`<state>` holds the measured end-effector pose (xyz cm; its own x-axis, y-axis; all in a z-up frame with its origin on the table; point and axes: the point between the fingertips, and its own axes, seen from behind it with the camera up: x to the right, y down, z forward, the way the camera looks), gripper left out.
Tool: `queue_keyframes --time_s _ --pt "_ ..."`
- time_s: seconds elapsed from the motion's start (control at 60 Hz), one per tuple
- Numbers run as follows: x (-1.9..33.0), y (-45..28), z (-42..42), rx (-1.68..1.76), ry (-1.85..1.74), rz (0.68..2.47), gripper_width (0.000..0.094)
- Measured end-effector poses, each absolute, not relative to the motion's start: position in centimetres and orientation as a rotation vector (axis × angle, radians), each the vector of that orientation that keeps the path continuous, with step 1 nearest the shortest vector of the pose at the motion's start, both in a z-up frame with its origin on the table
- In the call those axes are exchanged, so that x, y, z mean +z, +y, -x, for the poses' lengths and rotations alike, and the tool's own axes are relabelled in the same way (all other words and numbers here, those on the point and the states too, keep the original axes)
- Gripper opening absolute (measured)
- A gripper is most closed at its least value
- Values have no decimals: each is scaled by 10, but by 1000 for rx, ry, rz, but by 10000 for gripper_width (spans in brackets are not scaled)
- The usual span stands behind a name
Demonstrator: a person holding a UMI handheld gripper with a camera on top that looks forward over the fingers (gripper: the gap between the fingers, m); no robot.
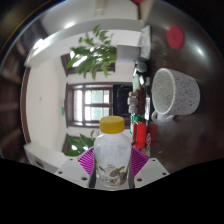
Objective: Pour water
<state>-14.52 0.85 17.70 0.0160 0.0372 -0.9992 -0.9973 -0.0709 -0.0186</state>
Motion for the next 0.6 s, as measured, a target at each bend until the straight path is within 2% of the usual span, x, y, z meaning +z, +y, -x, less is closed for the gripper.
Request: queue_keyframes --time_s 0.183,0.367,0.467,0.6 --pt "170 10 98 1462 1389 961 444" --pt "155 17 80 1565 1540 799 451" --pt "153 20 76 1564 1562 795 463" --pt "158 18 83 1478 1484 922 463"
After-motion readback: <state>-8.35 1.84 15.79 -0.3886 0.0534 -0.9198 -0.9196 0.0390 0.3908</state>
